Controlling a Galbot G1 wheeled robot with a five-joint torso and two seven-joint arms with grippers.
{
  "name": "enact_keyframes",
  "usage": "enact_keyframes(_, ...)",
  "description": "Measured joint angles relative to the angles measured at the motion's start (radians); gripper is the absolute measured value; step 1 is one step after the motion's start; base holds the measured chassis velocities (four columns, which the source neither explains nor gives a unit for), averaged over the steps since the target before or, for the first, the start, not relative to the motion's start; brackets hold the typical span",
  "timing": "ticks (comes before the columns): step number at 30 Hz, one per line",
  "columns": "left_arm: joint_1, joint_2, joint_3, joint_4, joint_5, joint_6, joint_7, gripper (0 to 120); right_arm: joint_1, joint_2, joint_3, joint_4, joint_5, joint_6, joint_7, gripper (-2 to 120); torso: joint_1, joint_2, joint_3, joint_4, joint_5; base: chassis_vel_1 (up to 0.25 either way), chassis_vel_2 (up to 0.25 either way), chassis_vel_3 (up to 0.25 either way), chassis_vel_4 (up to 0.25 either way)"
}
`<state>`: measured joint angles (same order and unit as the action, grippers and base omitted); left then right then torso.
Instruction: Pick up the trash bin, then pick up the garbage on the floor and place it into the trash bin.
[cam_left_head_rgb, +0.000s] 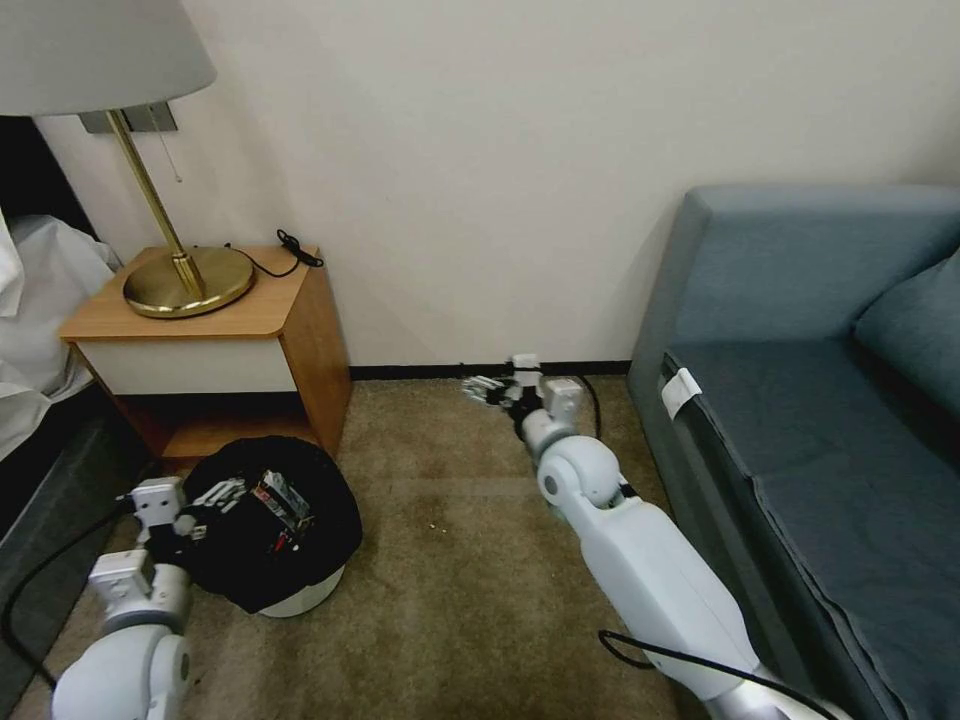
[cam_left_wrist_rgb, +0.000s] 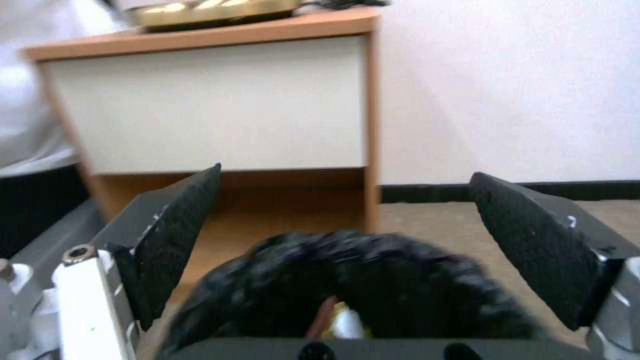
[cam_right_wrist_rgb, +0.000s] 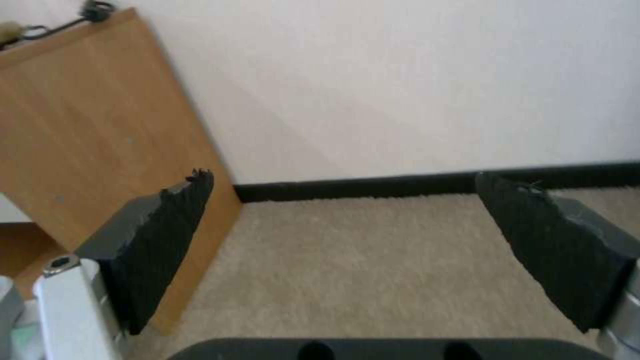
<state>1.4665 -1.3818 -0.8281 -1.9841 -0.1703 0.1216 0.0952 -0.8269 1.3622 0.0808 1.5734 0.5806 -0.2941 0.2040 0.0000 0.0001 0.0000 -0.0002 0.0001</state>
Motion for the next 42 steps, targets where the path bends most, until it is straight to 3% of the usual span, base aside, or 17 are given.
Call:
enact_keyframes(6,-0.033,0.042,0.056,0.032,0.017,-0.040,0.072,100,-0.075,0.020,0.031,0.003,-0.018,-0.005,-0.005,100,0.000,0.000,0.000,0.0001,0.0000,0.000,0.000,0.000,0.000)
enact_keyframes(17,-0.056,0.038,0.116,0.039,0.023,-0.044,0.074,100,-0.117,0.126,0.113,-0.054,-0.101,0.027,-0.051,100,0.000,0.000,0.000,0.0002,-0.0001,0.000,0.000,0.000,0.000)
enact_keyframes(23,-0.058,0.033,0.126,0.047,0.039,-0.050,0.069,100,-0.123,0.172,0.145,-0.074,-0.120,0.038,-0.062,100,0.000,0.000,0.000,0.0002,-0.0001,0.000,0.000,0.000,0.000)
enact_keyframes(42,-0.057,0.032,0.125,0.048,0.042,-0.051,0.066,100,-0.123,0.174,0.145,-0.075,-0.123,0.039,-0.064,100,0.000,0.000,0.000,0.0002,-0.0001,0.000,0.000,0.000,0.000)
